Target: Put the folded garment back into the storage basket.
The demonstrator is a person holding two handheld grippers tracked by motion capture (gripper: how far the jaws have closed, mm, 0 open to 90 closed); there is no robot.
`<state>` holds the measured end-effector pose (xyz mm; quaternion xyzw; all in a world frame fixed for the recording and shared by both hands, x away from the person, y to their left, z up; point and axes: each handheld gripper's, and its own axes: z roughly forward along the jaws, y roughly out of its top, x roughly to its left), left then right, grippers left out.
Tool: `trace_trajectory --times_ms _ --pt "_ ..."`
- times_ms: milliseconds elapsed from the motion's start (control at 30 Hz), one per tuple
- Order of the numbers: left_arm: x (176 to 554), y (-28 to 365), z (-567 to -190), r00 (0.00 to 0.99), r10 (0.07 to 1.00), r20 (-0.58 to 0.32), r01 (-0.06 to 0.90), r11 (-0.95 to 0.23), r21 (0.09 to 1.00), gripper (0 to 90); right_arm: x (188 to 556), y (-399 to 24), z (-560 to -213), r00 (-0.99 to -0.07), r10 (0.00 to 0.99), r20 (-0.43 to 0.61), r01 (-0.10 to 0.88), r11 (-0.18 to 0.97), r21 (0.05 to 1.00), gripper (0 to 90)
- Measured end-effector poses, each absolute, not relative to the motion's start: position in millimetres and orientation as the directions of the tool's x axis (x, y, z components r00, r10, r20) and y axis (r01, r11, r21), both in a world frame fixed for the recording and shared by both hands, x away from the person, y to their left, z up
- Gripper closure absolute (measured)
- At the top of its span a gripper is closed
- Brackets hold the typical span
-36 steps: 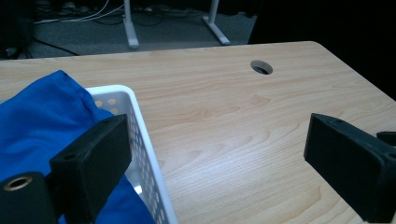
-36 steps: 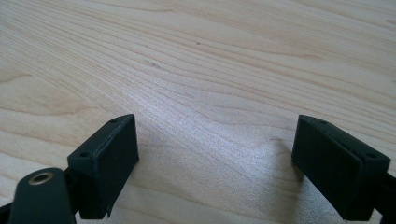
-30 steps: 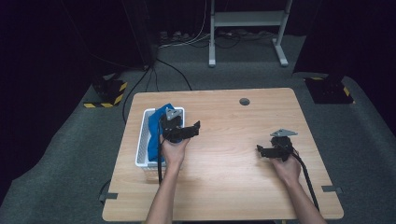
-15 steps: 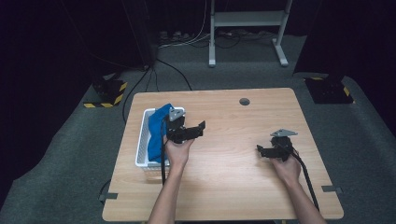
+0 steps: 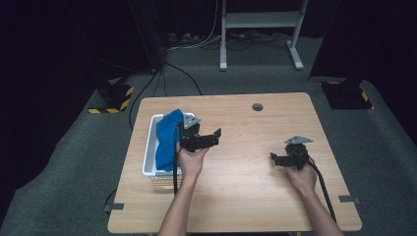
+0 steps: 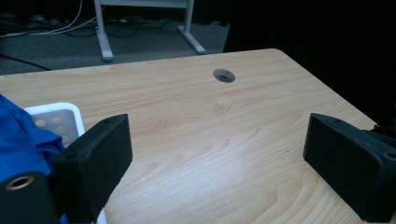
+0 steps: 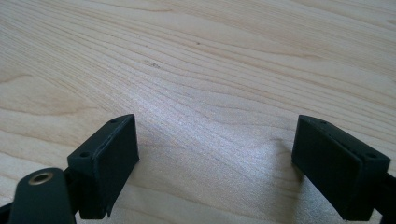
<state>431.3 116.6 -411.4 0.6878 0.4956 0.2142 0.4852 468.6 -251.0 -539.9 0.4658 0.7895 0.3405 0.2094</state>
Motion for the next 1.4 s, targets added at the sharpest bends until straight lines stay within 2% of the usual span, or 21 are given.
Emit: trace_trajectory --times_ms 933,1400 --pt "421.0 89.3 -418.1 0.473 0.867 -0.158 0.449 -0.083 0.89 8.3 468.5 -251.0 -539.9 -0.479 0.878 -0.014 0.592 0.334 0.733 14.2" --pt "419.5 74.1 -438.9 0.487 0.861 -0.143 0.47 -0.121 0.874 8.2 468.5 -251.0 -539.9 -0.479 0.878 -0.013 0.593 0.334 0.733 14.2"
